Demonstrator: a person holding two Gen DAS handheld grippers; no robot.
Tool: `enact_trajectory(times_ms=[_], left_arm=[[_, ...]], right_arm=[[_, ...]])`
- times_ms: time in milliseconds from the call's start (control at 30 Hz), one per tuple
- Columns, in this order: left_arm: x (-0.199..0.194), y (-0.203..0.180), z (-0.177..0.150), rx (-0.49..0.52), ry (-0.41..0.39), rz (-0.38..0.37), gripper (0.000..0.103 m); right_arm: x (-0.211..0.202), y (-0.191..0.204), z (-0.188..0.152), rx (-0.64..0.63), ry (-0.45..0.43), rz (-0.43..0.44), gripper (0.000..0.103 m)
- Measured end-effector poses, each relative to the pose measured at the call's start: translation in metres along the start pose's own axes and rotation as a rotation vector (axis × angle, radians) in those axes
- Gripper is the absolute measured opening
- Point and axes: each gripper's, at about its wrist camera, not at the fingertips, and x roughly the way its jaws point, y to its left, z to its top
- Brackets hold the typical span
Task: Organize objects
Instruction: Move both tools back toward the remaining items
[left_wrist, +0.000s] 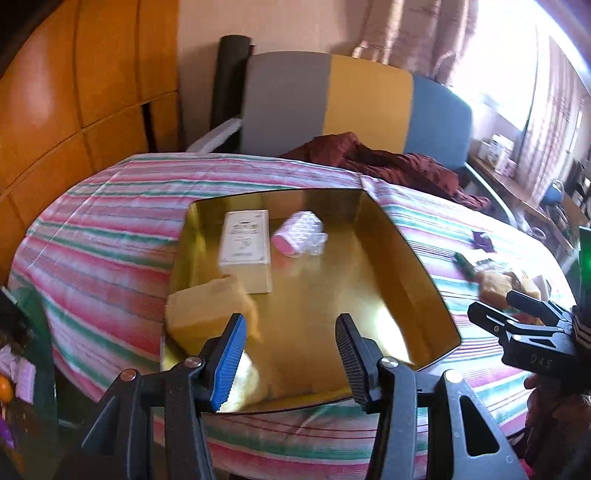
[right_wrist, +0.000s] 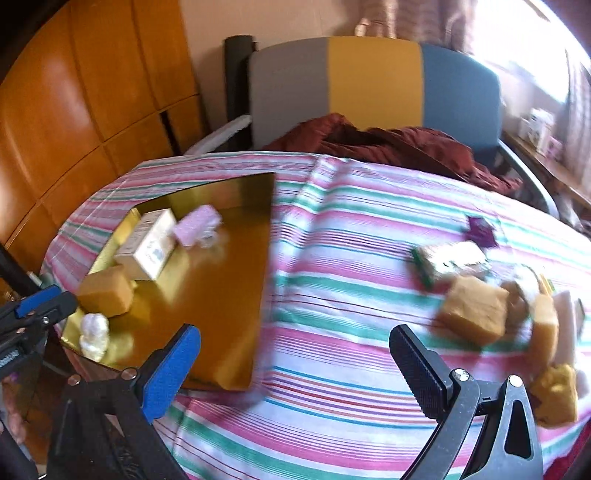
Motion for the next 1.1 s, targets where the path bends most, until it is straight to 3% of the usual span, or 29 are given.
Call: enact_trajectory(times_ms=[400,700,867,1100], left_arm=[[0.011,-0.071,0.009,0.189,0.041,-0.141,0.051],[0.018,-0.118,0.008,0.291,0.079,-0.221,0.051],[0.021,-0.144,0.008,0.351,0.095,-0.261,0.051],[0.032,-0.187,0.006,0.426,0.147,-0.33,0.051]], right_arm=[[-0.034,-0.106,-0.022,0.168,0.007,-0.173,0.103],[-0.084,-0.219,-0.036,0.381,0.002,-0.301,0.103],[-0.094,-0.27,-0.047,0.497,0.04,-0.289,0.103],[-0.113,-0.342,-0.078,0.769,-0.043,-0.332,0.103]])
